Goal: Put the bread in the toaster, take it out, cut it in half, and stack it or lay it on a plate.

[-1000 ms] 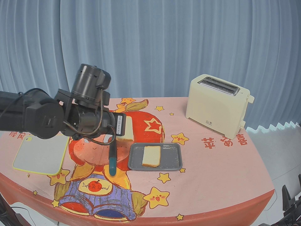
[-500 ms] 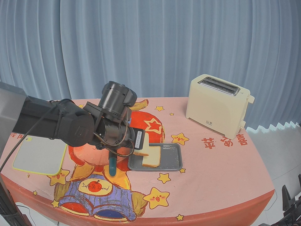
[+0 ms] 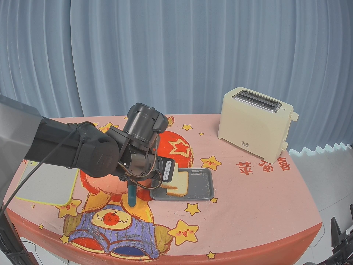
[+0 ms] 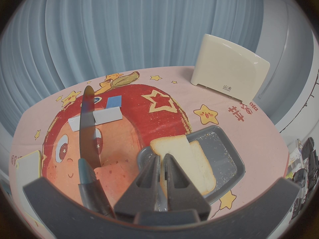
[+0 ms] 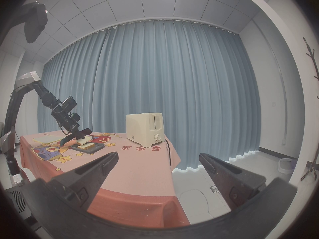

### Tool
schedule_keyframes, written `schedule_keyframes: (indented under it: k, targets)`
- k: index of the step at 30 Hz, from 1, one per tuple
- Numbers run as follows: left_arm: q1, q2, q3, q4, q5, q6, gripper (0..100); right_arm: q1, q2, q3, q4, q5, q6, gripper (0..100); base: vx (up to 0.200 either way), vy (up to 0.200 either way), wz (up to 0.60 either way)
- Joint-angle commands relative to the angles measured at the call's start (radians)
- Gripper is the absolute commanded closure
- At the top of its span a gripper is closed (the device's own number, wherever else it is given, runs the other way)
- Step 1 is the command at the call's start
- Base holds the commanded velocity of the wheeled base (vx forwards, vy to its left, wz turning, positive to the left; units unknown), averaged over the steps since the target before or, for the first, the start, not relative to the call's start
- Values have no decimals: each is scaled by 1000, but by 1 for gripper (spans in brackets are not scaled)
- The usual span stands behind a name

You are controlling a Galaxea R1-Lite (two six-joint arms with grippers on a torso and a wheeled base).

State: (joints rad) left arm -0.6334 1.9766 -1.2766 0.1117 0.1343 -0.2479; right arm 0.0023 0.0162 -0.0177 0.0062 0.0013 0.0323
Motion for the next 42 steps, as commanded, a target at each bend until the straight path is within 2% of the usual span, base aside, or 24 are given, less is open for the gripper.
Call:
schedule_keyframes:
  k: [1,15,16,22,25,42]
  targets:
    - [0,8,-3,-1,1,-1,100,-1,-16,15,0,0,0,0,0,0,0]
    - [-20,21,6,0,13,4,100,1,-16,15,0,0,0,0,0,0,0]
    - [-20,22,8,0,13,4,0,1,-16,15,0,0,0,0,0,0,0]
    - [-20,21,3,-3,8,-4,0,1,-16,16,0,0,0,0,0,0,0]
    - [-22,18,14,-43,10,-14,0,1,-16,16,0,0,0,0,0,0,0]
    - [-22,-38,74,-67,15,-8,0,-1,-16,15,0,0,0,0,0,0,0]
